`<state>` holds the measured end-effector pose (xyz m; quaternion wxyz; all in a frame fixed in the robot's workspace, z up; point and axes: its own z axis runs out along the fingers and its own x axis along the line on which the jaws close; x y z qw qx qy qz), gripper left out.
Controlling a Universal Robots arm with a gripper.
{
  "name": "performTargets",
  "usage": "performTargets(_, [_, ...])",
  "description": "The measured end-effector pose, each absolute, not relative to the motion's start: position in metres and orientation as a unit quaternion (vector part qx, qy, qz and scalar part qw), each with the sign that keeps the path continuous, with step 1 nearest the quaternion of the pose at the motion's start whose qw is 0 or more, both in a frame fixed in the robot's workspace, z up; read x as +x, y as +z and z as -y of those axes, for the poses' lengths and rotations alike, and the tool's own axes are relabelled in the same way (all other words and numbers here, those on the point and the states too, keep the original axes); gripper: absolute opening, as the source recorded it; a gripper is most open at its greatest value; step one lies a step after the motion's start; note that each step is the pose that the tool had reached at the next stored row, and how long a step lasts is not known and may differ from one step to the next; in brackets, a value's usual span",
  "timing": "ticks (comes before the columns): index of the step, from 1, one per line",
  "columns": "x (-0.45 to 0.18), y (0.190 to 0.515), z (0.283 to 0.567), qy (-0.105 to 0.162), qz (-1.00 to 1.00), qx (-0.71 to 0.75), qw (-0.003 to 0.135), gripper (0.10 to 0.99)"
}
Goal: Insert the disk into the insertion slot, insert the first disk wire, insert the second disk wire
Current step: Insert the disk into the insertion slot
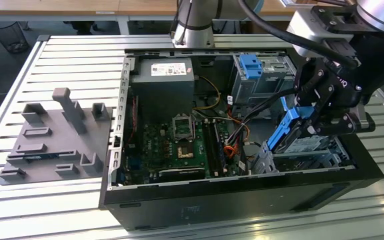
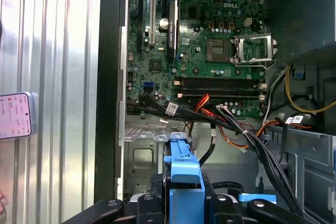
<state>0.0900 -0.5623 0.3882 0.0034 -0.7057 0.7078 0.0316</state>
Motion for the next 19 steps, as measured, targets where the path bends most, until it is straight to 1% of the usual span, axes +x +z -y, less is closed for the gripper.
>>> performTargets(19, [0.09,0.3842,0.5623,0.032,-0.708,-0.706,0.003,0.365])
